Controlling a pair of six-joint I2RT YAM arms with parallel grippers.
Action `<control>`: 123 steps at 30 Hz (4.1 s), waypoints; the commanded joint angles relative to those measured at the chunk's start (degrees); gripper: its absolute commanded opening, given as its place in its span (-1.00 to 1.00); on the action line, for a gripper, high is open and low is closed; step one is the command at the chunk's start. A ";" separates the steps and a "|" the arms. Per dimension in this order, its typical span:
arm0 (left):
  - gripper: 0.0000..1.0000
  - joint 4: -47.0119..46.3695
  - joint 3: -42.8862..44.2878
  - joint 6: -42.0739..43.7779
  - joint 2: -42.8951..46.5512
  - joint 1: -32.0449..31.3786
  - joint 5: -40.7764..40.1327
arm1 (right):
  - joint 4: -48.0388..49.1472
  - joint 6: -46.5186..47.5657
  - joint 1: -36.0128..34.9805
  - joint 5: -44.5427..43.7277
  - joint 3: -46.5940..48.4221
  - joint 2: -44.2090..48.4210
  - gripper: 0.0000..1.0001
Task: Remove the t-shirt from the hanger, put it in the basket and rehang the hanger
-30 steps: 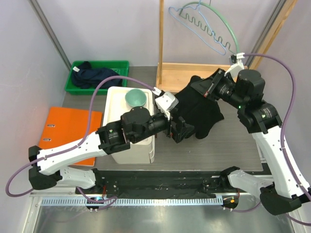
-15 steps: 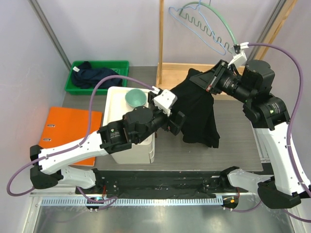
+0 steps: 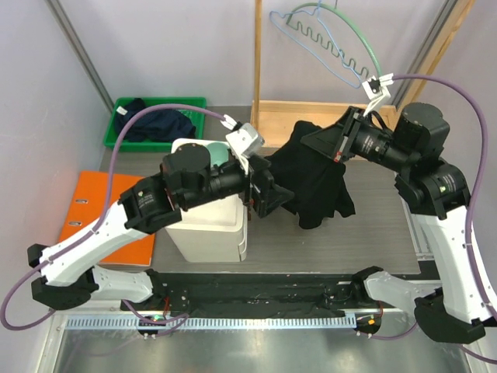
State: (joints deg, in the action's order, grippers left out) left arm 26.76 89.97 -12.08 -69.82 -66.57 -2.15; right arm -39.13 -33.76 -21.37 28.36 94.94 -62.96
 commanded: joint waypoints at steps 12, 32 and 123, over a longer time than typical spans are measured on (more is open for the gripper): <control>0.99 -3.56 -3.49 -6.64 -2.24 9.88 30.10 | 14.07 3.27 -0.26 17.87 -7.74 9.26 -0.98; -1.00 -13.33 -2.54 -12.98 -7.35 9.88 30.47 | 15.53 2.19 -0.26 12.10 -15.57 16.19 -0.49; -1.00 -39.94 14.56 -44.66 -62.01 76.13 4.88 | 4.50 5.28 -0.26 -24.23 -31.92 22.71 0.99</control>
State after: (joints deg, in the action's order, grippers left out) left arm -12.21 107.66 -40.73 -131.46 6.02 1.10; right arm -37.82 -28.60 -21.39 3.75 63.70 -40.14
